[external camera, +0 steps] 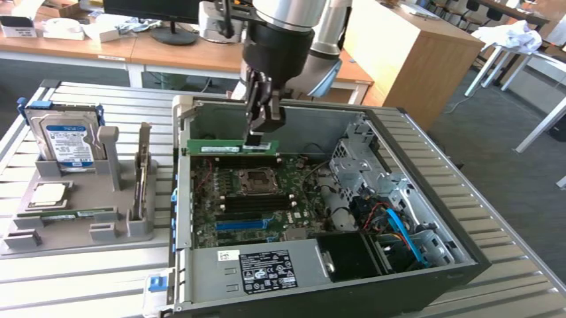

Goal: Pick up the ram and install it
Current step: 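Pick up the ram and move it above insertion slot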

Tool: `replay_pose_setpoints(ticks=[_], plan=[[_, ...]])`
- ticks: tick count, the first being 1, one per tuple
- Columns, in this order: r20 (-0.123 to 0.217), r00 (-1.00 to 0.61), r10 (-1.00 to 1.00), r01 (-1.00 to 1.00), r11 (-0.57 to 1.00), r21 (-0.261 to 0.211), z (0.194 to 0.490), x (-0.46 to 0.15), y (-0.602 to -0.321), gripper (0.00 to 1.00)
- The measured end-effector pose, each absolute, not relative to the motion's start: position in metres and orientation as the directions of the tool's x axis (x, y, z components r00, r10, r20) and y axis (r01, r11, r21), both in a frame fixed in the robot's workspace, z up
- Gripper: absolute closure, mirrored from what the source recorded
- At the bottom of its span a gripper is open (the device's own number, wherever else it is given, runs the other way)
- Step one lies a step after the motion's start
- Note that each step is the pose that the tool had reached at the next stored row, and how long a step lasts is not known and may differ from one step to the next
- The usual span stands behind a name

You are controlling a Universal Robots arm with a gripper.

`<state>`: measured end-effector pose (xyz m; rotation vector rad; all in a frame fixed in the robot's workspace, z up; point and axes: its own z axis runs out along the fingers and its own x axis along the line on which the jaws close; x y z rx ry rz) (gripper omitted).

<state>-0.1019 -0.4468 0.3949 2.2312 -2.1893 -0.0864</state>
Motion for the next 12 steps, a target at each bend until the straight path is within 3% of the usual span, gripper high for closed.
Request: replay_pose_setpoints(ticks=[12], plan=[[-0.029,0.018,-0.999,-0.999,-0.020,0.051,0.395,-0.076,-0.448,0.89]])
